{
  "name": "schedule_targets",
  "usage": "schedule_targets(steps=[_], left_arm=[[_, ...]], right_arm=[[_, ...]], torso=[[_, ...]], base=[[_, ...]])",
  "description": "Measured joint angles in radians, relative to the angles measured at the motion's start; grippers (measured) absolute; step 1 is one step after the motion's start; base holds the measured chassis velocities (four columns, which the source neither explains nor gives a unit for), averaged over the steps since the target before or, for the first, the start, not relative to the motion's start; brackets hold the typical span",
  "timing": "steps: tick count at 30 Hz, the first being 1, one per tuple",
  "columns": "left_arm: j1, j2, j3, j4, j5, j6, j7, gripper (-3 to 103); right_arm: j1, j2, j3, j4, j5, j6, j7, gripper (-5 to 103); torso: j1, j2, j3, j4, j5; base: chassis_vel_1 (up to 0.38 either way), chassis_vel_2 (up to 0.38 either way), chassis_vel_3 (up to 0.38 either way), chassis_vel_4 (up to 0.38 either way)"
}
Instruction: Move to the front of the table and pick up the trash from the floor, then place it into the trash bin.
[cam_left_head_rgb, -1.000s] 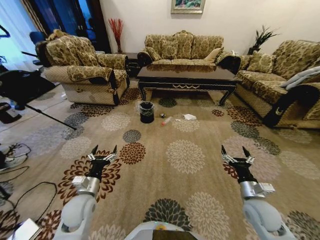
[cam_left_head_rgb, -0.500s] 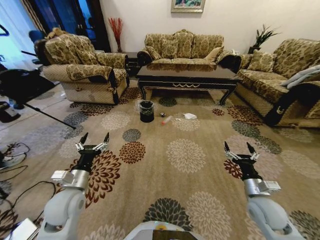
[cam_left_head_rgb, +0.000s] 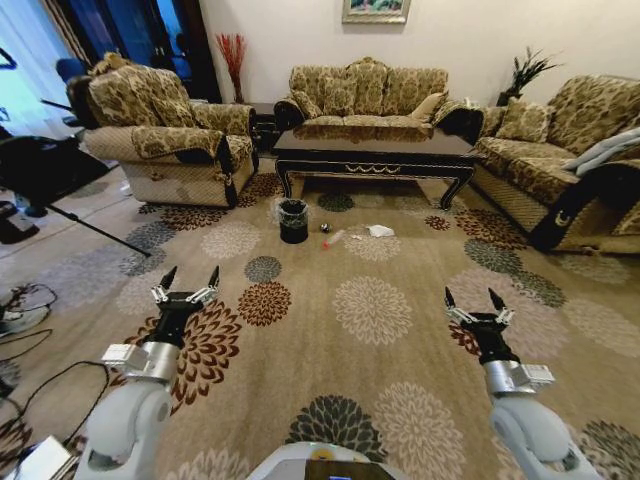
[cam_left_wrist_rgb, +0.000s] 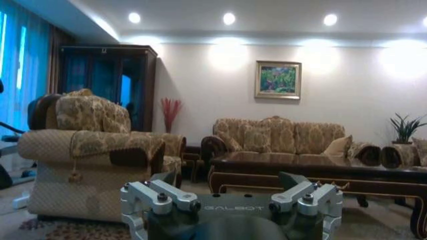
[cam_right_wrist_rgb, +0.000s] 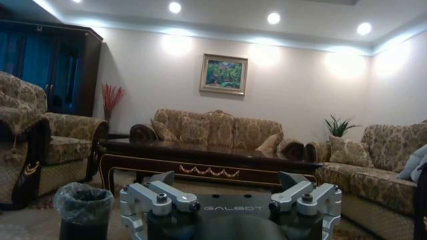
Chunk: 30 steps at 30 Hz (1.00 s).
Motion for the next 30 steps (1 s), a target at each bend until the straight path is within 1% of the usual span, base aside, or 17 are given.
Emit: schedule_targets(steps=[14,23,30], left_arm=[[0.003,0.011,-0.006,0.012,-0.004,-0.006,0.004,100],[-0.003,0.015,-0.006,0.023,-0.005,-0.007,0.008,100],[-0.007,0.013,0.001,0.031,0.000,-0.008,0.011,100]], right_arm=[[-0.010,0.037,-0.011,0.002,-0.004,0.001,0.000,100],[-0.009,0.042,-0.013,-0.007,-0.009,0.000,0.000,100],[-0.001,0.040,-0.013,-0.012,-0.009,0.000,0.000,100]], torso=[[-0.014,-0.038,-0.024,0.0000,0.0000],[-0.021,-0.058,-0.037,0.0000,0.0000],[-0.027,-0.080,-0.053,0.0000,0.0000]], base=[[0.000,0.000,0.000,0.000],[0.000,0.000,0.000,0.000],[0.000,0.000,0.000,0.000]])
